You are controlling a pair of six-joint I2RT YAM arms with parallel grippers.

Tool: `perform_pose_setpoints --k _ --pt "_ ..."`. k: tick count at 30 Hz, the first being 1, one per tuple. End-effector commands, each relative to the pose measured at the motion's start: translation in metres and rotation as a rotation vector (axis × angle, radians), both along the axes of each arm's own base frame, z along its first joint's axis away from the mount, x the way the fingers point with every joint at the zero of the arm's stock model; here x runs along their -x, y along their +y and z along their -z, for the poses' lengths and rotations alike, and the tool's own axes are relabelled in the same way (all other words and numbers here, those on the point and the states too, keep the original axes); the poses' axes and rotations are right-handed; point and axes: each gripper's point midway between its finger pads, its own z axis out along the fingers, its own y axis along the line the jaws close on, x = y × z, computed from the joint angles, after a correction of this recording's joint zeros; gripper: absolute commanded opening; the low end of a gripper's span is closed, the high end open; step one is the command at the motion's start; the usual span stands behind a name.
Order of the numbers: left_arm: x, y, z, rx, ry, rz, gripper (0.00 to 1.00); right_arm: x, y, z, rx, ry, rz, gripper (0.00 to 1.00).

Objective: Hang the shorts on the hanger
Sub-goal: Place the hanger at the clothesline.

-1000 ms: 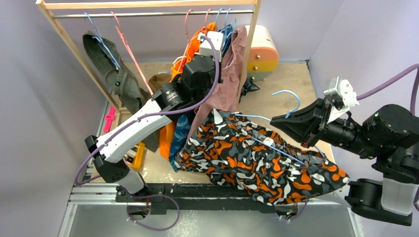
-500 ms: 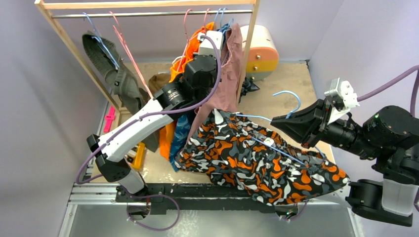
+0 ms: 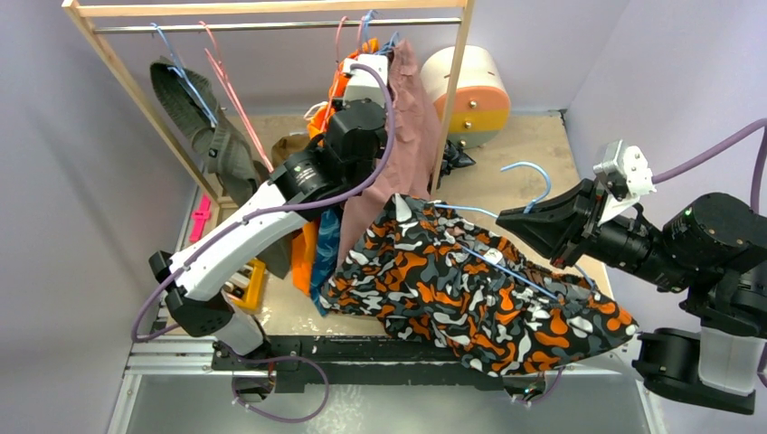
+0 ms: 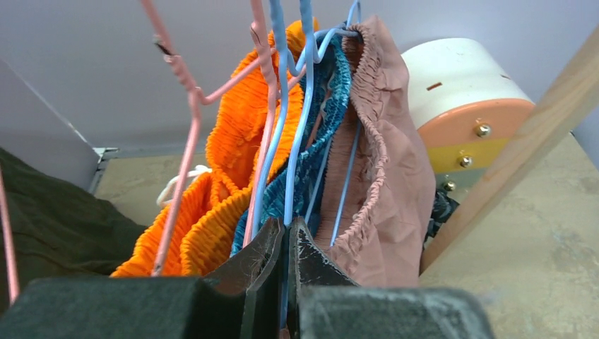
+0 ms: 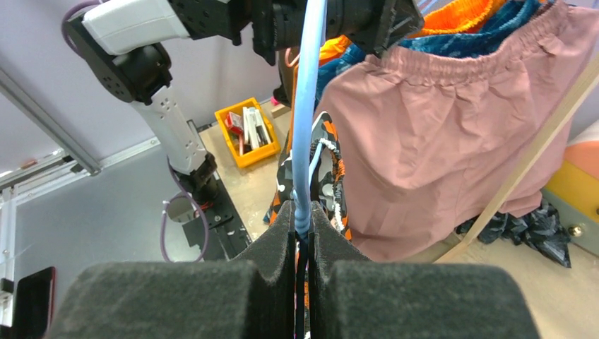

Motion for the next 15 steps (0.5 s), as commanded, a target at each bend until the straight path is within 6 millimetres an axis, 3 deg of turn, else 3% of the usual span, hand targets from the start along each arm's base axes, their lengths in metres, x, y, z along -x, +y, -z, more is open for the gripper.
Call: perform_pose_setpoints --k 1,8,15 --pt "0.011 0.064 -0.037 0.047 -0.066 -0.151 0.0 -0.01 0.0 -0.025 -0.067 -0.059 0.045 0.0" --pt "0.017 0.101 -0.038 0.029 -0.061 -0.211 0.0 -0.018 -0.001 -0.025 -0.043 -0.063 0.084 0.0" --pt "0.02 0.118 -0.033 -0.024 -0.048 -0.251 0.0 -0.042 -0.014 -0.022 -0.004 -0.047 0.241 0.0"
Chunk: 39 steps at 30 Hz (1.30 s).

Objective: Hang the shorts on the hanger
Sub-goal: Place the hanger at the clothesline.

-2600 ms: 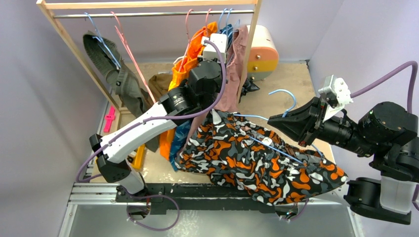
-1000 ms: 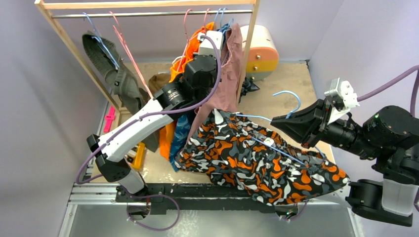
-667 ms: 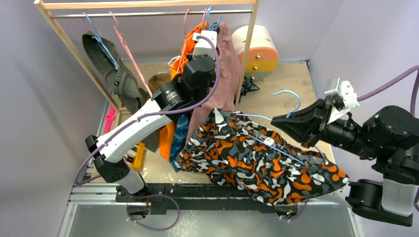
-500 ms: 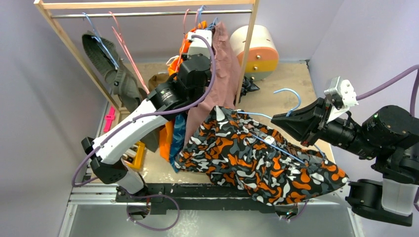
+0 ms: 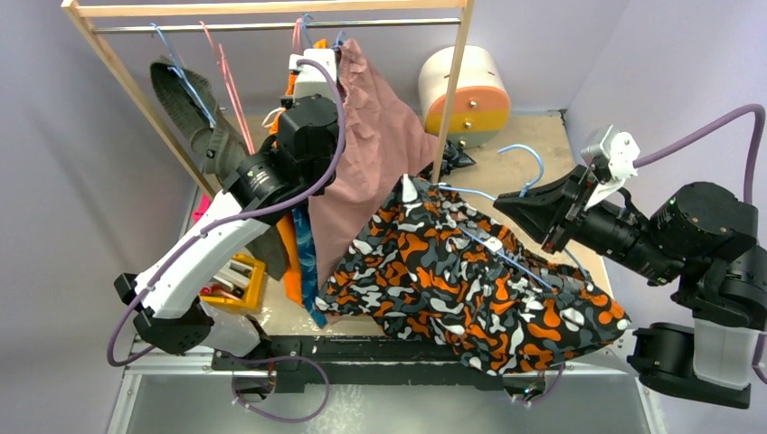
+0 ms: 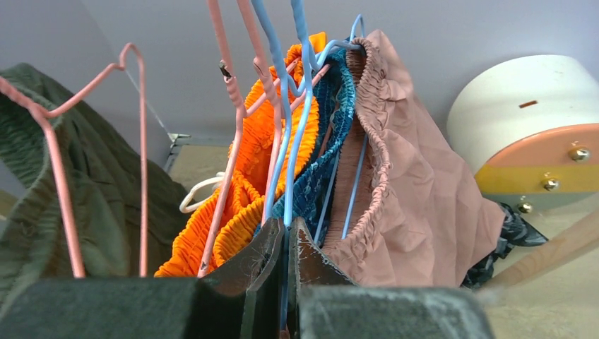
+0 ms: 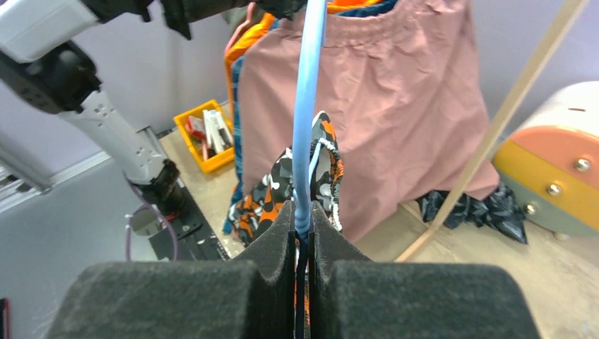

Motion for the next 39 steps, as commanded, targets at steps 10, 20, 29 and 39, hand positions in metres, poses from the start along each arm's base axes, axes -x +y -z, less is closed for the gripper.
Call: perform_pose_setpoints --k 10,20,29,39 --pt "0.013 0.046 -0.009 -0.051 -0.024 -0.145 0.0 -0.074 -0.08 -0.032 -0.023 -0.023 0.681 0.0" --pt "0.012 0.043 0.001 -0.039 -0.016 -0.132 0.0 -0.031 -0.141 -0.184 -0.582 -0.311 0.589 0.0" --pt "0.009 0.035 0.011 -0.049 0.001 -0.098 0.0 -0.08 -0.04 -0.055 -0.084 -0.113 0.548 0.0" --pt "0.009 0.036 0.017 -0.061 0.003 -0.103 0.0 -0.007 -0.064 -0.17 -0.443 -0.302 0.209 0.0"
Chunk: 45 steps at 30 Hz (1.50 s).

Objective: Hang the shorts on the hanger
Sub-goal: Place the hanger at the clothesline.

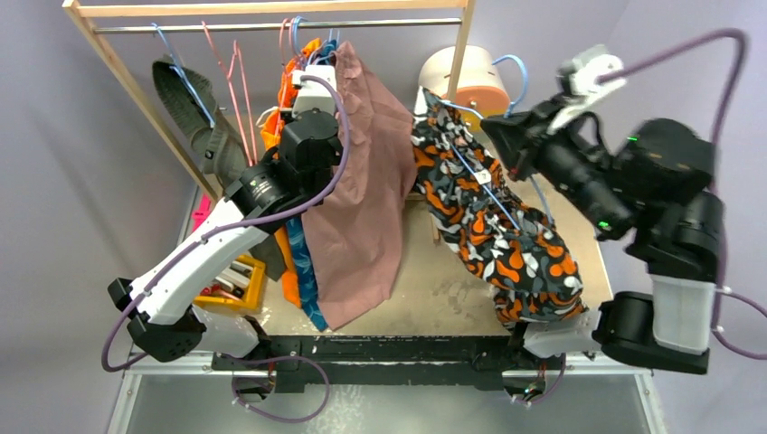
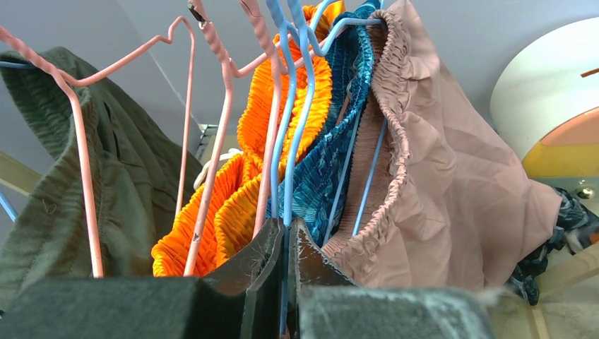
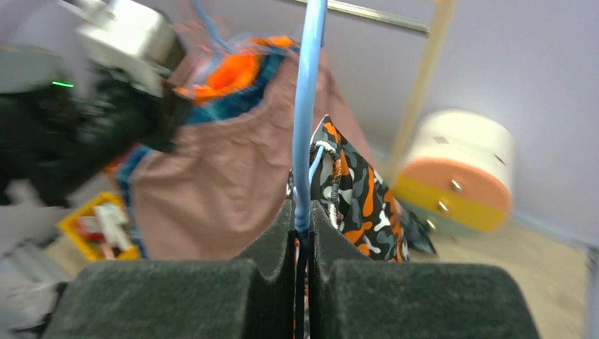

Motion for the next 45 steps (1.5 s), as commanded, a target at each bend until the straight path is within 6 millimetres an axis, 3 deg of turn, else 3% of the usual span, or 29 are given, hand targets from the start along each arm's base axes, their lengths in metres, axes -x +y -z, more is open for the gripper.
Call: perform_pose_setpoints --k 1,4,7,10,15,18,26,29,33,41,45 --pt "0.003 0.015 -0.009 0.022 -0.029 -0.041 0.0 0.091 -0.062 -0.118 -0.403 -0.317 -0.314 0.0" --pt "0.004 0.015 -0.007 0.025 -0.026 -0.039 0.0 0.086 -0.043 -0.097 -0.33 -0.267 -0.346 0.0" --pt "0.004 0.015 -0.006 0.024 -0.024 -0.04 0.0 0.054 -0.01 -0.045 -0.176 -0.128 -0.275 0.0" --pt "0.005 0.015 -0.006 0.03 -0.025 -0.033 0.0 0.028 0.01 -0.006 -0.083 -0.035 -0.189 0.0" --pt "0.008 0.015 -0.009 0.051 -0.031 -0.005 0.12 -0.001 0.03 0.023 -0.002 0.025 -0.082 0.0" --pt "0.009 0.012 -0.008 0.061 -0.033 0.019 0.22 -0.015 0.037 0.026 0.004 0.02 -0.026 0.0" --pt "0.008 0.005 -0.003 0.075 -0.028 0.054 0.32 -0.049 0.046 0.014 -0.035 -0.033 0.084 0.0" --pt "0.009 0.001 -0.004 0.098 -0.028 0.082 0.42 -0.068 0.039 0.007 -0.06 -0.053 0.089 0.0" --pt "0.014 -0.005 -0.009 0.139 -0.032 0.143 0.62 -0.082 0.041 0.002 -0.065 -0.075 0.1 0.0" --pt "0.032 -0.004 -0.032 0.235 -0.071 0.236 0.69 -0.107 0.043 -0.005 -0.088 -0.099 0.142 0.0" --pt "0.042 -0.003 -0.044 0.271 -0.086 0.288 0.69 -0.109 0.04 -0.017 -0.115 -0.125 0.162 0.0"
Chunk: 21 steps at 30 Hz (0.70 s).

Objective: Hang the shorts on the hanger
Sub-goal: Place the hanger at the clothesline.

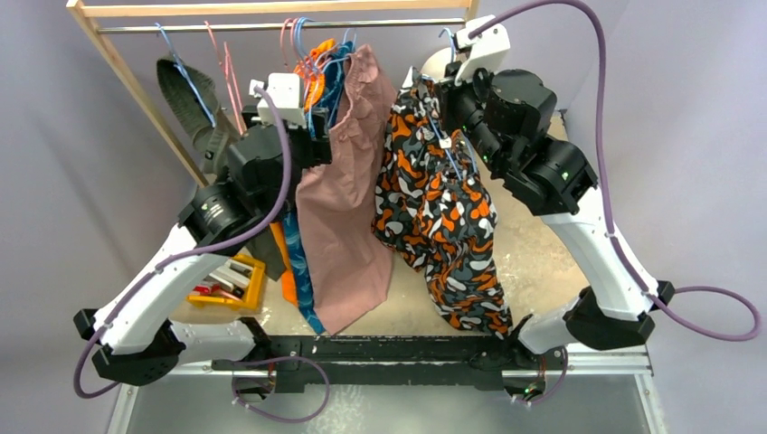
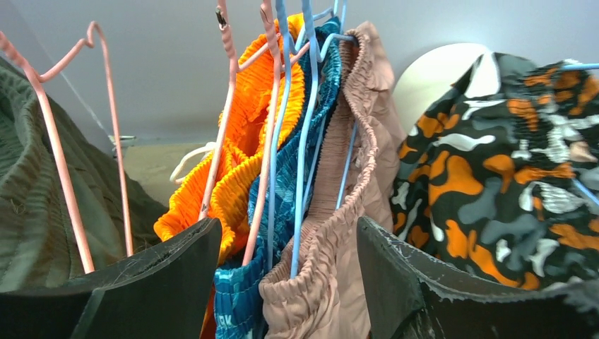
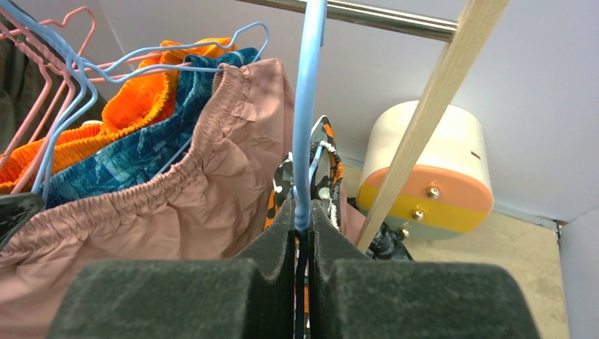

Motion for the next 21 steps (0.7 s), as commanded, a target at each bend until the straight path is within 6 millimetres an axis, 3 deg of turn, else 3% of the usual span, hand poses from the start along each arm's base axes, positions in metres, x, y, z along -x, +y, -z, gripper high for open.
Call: perform_pose_setpoints --k 1,8,13,18,21 --pt "0.015 0.002 -0.03 0.106 -0.051 0.08 0.69 0.007 -0.013 -0.062 -0.133 -0.152 0.012 0.0" --pt "0.038 0.005 -0.034 0.183 -0.08 0.175 0.69 0.001 -0.016 -0.054 -0.131 -0.152 0.049 0.0" --pt "0.049 0.012 -0.019 0.197 -0.086 0.198 0.69 0.0 -0.028 -0.048 -0.129 -0.154 0.1 0.0" --pt "0.059 0.014 0.001 0.21 -0.073 0.232 0.7 0.014 -0.046 -0.072 -0.159 -0.19 0.115 0.0" --pt "0.068 0.009 0.011 0.219 -0.076 0.299 0.7 0.017 -0.048 -0.069 -0.134 -0.176 0.111 0.0"
